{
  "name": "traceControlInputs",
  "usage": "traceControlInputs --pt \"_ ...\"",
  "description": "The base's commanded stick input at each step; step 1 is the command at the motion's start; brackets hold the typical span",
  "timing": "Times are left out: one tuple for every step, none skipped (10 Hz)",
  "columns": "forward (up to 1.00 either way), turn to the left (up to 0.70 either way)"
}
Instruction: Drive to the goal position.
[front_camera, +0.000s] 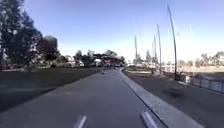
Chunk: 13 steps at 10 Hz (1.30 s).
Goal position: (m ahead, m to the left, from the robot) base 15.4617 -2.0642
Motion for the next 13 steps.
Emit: traceControlInputs --pt "0.98 0.0" --pt "0.98 0.0" --pt "0.98 0.0" --pt "0.98 0.0" --pt "0.98 0.0" --pt "0.98 0.0" --pt "0.98 0.0" --pt "0.98 0.0" --pt "0.98 0.0" --pt "0.98 0.0" --pt "0.98 0.0" --pt "0.98 0.0" --pt "0.98 0.0"
